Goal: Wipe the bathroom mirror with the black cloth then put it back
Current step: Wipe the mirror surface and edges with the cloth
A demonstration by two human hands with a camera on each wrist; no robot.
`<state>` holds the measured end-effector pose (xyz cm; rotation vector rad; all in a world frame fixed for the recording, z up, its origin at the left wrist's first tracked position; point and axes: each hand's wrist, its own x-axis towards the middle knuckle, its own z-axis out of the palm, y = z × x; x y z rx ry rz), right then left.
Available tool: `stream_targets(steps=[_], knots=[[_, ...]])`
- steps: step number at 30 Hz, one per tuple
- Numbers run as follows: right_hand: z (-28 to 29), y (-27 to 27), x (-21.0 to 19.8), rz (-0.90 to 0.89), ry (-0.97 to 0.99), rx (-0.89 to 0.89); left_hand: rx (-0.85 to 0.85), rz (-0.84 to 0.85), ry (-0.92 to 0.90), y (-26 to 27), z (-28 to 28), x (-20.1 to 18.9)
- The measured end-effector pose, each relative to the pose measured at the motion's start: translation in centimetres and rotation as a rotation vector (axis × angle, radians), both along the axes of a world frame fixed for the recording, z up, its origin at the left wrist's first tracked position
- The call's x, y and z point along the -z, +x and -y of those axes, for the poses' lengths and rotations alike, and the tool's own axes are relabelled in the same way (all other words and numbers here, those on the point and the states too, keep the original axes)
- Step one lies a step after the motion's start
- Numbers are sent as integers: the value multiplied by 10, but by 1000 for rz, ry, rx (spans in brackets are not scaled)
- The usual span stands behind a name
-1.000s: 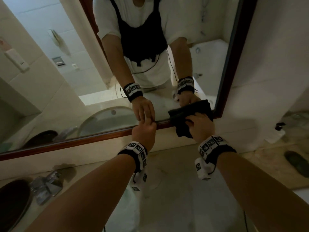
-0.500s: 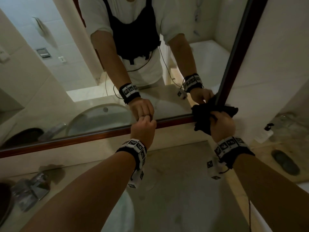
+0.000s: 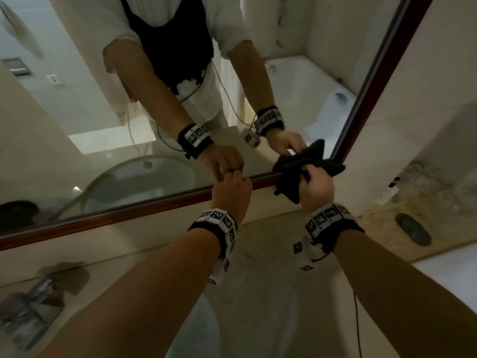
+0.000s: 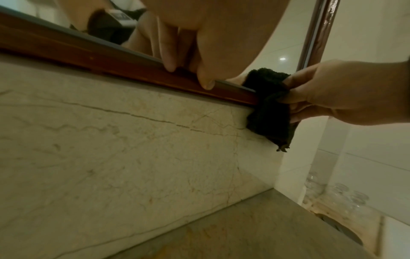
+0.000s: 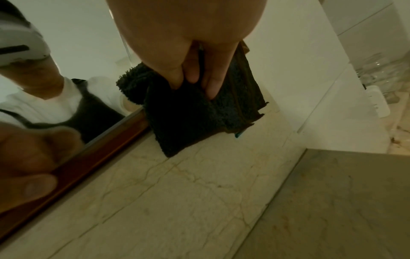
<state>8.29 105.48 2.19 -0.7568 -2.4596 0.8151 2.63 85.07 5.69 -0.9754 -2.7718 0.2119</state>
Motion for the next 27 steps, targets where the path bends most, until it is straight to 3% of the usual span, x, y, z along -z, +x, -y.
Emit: stream_targets(steps=[7, 10, 13, 15, 19, 24, 27], knots=[[28, -4, 1, -84, 4, -75, 14, 35, 15, 0, 4, -4], [21, -5, -4, -39, -26, -113, 8, -43, 32, -2, 1, 2], [17, -5, -3, -81, 75, -141, 23, 14, 7, 1, -2, -1], [13, -5, 1, -128, 110, -167, -8, 24, 46, 4, -3, -5], [3, -4, 1, -15, 78, -212, -57, -48, 131, 7, -6, -1], [-15, 1, -8, 74, 172, -309, -180, -21, 61, 18, -18, -4], [-36, 7, -10, 34, 167, -326, -254, -40, 66, 22, -27, -9]])
